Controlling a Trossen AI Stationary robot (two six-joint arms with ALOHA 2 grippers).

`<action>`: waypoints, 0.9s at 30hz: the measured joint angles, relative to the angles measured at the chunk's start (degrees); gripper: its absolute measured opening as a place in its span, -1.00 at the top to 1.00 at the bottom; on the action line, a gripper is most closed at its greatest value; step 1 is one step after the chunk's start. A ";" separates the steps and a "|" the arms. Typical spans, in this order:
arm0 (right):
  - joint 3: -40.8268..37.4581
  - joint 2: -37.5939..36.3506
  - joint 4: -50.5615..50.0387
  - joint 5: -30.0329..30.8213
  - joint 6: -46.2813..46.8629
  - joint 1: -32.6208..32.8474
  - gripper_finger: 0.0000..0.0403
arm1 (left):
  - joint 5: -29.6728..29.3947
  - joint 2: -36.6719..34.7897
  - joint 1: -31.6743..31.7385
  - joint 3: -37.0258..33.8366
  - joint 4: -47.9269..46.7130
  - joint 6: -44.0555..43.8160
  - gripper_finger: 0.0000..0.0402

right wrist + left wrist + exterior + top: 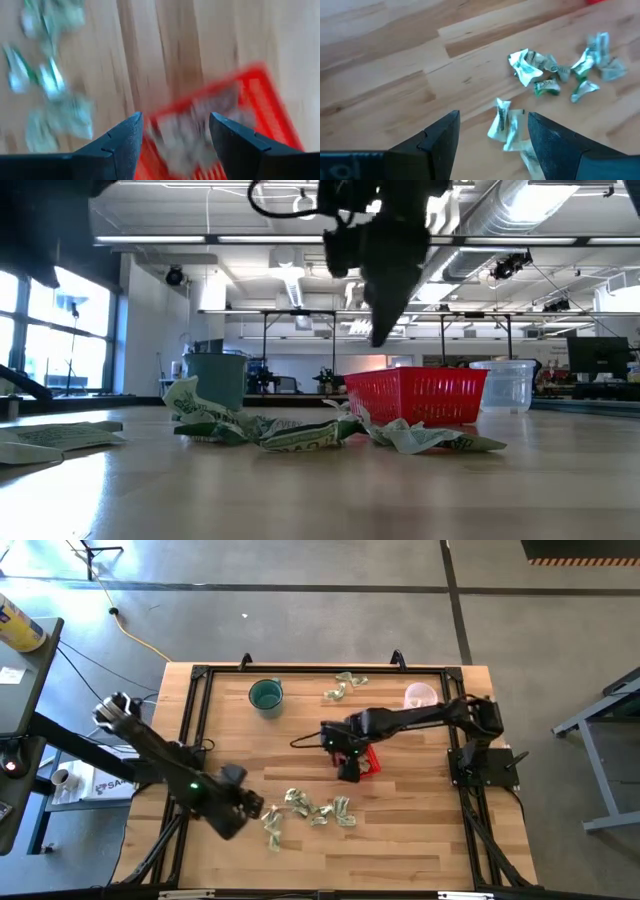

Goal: Pick and place items into bin
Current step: Put the stevia packet into the orange bin

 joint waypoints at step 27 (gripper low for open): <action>-29.14 -6.20 35.88 7.92 2.65 28.33 -0.09 | 1.19 -10.01 -4.24 -16.38 14.29 -3.35 -0.33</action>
